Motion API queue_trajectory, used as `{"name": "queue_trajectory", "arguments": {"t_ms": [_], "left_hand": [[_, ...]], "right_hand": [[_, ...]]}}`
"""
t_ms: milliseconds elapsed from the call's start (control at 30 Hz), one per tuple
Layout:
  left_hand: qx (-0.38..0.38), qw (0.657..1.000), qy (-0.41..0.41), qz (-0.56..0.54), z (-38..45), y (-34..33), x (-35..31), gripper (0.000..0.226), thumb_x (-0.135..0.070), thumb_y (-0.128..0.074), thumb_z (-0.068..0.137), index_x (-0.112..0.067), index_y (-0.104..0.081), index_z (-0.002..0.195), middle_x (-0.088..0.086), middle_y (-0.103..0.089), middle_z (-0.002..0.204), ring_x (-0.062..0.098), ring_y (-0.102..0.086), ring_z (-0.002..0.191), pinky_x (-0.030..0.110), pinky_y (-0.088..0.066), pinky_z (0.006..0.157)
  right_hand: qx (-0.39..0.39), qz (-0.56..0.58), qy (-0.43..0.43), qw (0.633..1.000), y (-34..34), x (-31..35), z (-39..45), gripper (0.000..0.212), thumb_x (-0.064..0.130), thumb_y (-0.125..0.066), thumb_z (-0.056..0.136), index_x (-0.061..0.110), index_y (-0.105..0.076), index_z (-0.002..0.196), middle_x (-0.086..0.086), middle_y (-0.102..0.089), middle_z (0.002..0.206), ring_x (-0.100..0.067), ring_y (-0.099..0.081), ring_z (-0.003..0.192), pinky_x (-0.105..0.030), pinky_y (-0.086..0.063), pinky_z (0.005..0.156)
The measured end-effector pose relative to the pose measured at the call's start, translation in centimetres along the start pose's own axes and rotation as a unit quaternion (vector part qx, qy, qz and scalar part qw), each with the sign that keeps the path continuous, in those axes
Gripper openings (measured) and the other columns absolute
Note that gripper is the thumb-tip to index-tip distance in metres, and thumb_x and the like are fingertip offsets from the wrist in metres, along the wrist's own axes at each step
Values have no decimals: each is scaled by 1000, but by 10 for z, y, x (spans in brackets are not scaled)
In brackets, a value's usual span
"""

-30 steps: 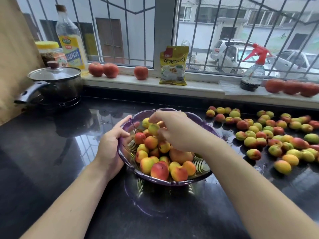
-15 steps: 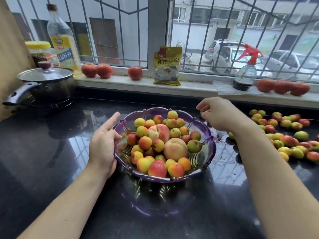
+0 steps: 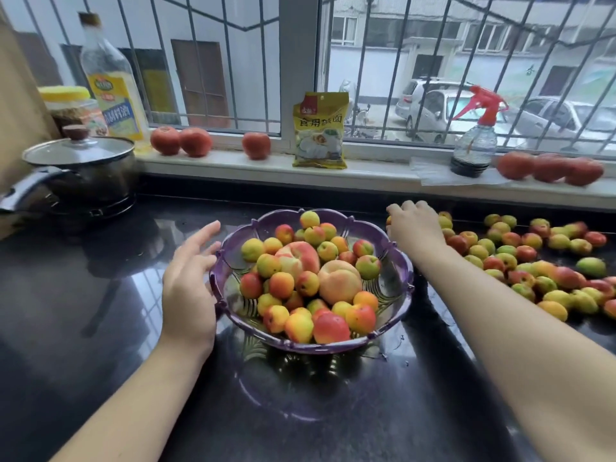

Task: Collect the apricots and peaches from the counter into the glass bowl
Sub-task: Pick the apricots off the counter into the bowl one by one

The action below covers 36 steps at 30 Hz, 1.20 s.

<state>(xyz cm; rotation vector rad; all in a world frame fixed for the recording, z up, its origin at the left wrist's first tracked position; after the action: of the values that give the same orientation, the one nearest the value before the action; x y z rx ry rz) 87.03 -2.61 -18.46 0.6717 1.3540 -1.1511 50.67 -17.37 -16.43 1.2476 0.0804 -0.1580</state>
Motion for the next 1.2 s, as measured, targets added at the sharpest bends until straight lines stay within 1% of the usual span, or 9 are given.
{"name": "queue_trajectory", "arguments": {"t_ms": [200,333,433,533,733,900,1000,1133,1200], "left_hand": [[25,994,84,-62,1,-13,17,37,-14,-39,110,-26,-64,135,3,-74,130,15,-74,117,37,-58,100],[33,990,114,-75,1,-13,21,47,-6,-37,106,-25,-62,140,6,-78,121,18,-77,107,35,-64,87],[18,992,116,-51,2,-7,18,48,-3,-41,96,-24,-68,129,9,-80,102,21,-78,97,49,-59,97],[20,993,111,-17,-1,-5,14,50,-9,-46,79,-25,-71,119,13,-77,100,31,-74,97,47,-60,89],[42,994,98,5,-4,-8,14,50,-7,-48,87,-21,-67,131,9,-75,115,28,-72,112,38,-61,83],[69,993,94,13,-8,-12,12,72,-14,-50,76,-24,-58,147,4,-62,143,21,-65,127,44,-55,105],[68,994,84,-6,-4,-13,13,70,-9,-48,77,-25,-58,145,7,-59,149,22,-61,134,42,-52,110],[67,997,31,27,-2,-13,8,65,11,-39,96,-27,-59,145,-3,-60,144,12,-60,132,22,-56,85],[68,997,7,42,-4,-13,6,63,7,-42,95,-29,-61,143,-6,-61,143,11,-58,134,34,-55,104]], "right_hand": [[-9,-33,-57,998,-7,-10,12,32,30,-63,95,16,-55,124,-15,-66,123,-37,-55,118,-49,-39,108],[-42,330,-79,940,53,-10,-13,29,34,-65,96,17,-61,119,-8,-70,109,-30,-63,101,-40,-52,87],[73,456,37,886,107,34,-69,24,35,-75,90,25,-66,110,6,-72,98,-13,-69,89,-30,-56,74],[189,392,147,888,124,83,-133,21,38,-74,89,36,-68,109,13,-72,98,-3,-69,89,-24,-56,78],[138,326,147,924,113,102,-157,26,35,-67,94,32,-69,120,14,-68,106,-3,-62,94,-19,-52,78],[-108,462,12,880,136,22,-159,13,17,-64,97,24,-74,100,16,-70,88,1,-64,83,-13,-51,70],[-207,389,-94,893,115,-31,-179,14,10,-61,96,16,-74,99,5,-72,92,-10,-64,85,-25,-50,75],[-53,195,-184,962,61,-60,-179,22,19,-58,94,13,-69,113,-13,-67,115,-34,-55,106,-41,-45,92],[32,103,-206,973,49,-61,-180,27,26,-56,95,19,-64,120,-11,-59,125,-35,-49,114,-44,-42,96]]}}
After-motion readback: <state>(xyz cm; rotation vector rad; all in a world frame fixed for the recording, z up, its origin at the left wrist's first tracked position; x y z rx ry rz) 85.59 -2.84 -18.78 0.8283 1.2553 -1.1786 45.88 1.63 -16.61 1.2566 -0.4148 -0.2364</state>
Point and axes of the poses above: each hand's wrist, its own z-axis towards the middle knuckle, its own y-axis out of the back of the hand, x = y × z, the point moved 10 cm from there along z, towards the middle knuckle
